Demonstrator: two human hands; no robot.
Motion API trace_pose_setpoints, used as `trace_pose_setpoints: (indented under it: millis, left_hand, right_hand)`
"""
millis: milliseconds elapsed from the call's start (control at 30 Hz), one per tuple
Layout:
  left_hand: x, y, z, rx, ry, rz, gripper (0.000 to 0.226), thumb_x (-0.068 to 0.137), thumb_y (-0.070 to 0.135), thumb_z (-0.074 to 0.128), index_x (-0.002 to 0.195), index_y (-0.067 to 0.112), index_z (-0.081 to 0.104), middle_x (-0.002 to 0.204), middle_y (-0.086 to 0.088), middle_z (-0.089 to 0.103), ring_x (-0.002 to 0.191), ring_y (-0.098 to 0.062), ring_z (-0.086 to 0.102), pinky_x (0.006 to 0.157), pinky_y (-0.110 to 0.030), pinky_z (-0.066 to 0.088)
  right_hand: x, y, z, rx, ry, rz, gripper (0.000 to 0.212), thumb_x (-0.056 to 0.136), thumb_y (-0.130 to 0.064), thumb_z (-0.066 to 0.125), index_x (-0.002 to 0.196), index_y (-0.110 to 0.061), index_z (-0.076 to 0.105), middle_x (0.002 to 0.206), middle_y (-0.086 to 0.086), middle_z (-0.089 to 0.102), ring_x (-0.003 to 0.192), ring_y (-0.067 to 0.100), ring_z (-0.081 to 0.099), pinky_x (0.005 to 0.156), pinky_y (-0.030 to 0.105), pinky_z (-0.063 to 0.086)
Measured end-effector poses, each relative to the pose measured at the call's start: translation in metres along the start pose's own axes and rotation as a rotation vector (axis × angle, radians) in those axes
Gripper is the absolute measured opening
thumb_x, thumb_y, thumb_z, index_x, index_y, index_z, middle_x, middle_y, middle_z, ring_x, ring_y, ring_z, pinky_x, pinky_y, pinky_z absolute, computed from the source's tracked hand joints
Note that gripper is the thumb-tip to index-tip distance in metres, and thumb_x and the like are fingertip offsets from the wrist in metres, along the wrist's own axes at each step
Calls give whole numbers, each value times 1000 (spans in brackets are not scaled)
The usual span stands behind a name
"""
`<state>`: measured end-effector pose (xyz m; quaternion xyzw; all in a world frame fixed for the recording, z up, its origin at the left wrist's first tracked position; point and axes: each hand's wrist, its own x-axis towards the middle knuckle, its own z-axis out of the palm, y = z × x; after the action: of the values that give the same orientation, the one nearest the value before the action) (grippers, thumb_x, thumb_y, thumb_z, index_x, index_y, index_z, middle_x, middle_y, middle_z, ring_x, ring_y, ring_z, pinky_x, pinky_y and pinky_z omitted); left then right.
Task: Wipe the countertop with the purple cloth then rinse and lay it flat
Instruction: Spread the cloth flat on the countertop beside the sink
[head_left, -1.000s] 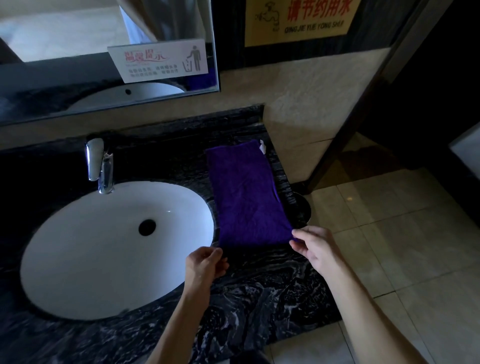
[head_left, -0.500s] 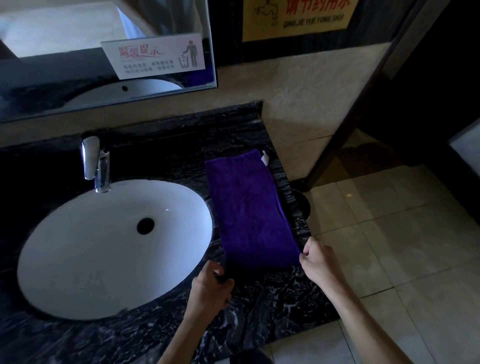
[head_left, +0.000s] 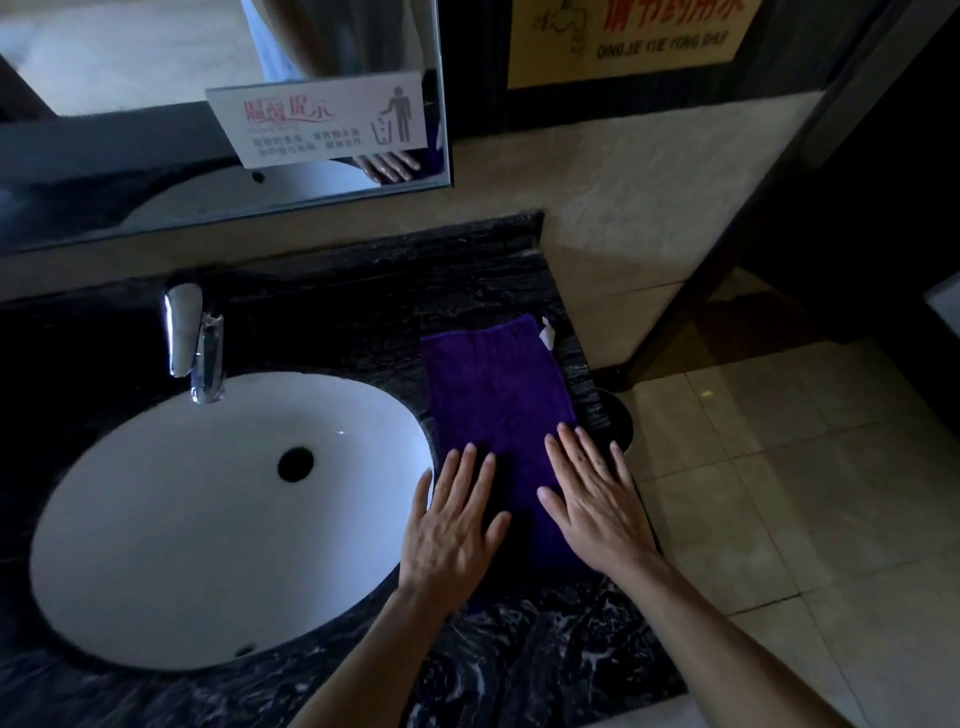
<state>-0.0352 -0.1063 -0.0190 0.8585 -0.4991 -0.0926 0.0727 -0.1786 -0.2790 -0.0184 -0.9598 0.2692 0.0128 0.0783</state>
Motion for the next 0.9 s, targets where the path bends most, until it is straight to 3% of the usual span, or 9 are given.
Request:
trace_pose_setpoints:
  millis: [167, 367, 467, 533, 767, 900]
  left_hand:
    - [2, 7, -2, 12, -20, -37, 66, 104, 57, 26, 160, 24, 19, 169, -5, 14, 156, -25, 12, 121, -48, 10]
    - [73, -7, -24, -57, 51, -127, 65, 101, 51, 30, 158, 21, 28, 166, -10, 21, 155, -28, 18, 125, -47, 19]
    - [116, -19, -35, -69, 49, -124, 66, 101, 51, 26, 160, 21, 24, 167, -10, 21, 155, -29, 17, 124, -50, 21]
    - [132, -26, -37, -82, 21, -133, 67, 101, 52, 23, 161, 22, 19, 168, -9, 14, 156, -28, 10, 125, -48, 13]
    - [125, -40, -19, -57, 24, -100, 65, 103, 55, 20, 161, 27, 15, 169, -4, 7, 156, -24, 2, 125, -46, 9]
    - [123, -37, -22, -101, 26, -124, 65, 103, 52, 26, 160, 24, 19, 169, -6, 10, 156, -26, 6, 125, -48, 13]
  right_hand:
    - [1, -3, -1, 7, 63, 4, 66, 105, -55, 29, 158, -16, 33, 167, 6, 27, 155, 22, 25, 121, 57, 26]
    - [72, -15, -12, 19, 149, -16, 57, 101, -39, 41, 151, -12, 45, 153, 5, 51, 147, 28, 41, 119, 55, 31]
    - [105, -27, -24, 34, 247, 0, 45, 96, -25, 54, 139, -13, 59, 141, 5, 61, 131, 31, 55, 107, 53, 43]
    - [117, -32, -28, 68, 315, 86, 37, 91, -18, 60, 127, -12, 65, 130, 8, 62, 116, 31, 59, 94, 49, 50]
    - [83, -19, -18, 208, 286, 239, 53, 90, -15, 70, 140, -6, 53, 122, 17, 58, 105, 33, 63, 78, 46, 58]
    - [49, -11, -19, 146, 254, 336, 49, 86, -22, 78, 128, -4, 61, 112, 16, 64, 92, 33, 66, 70, 43, 55]
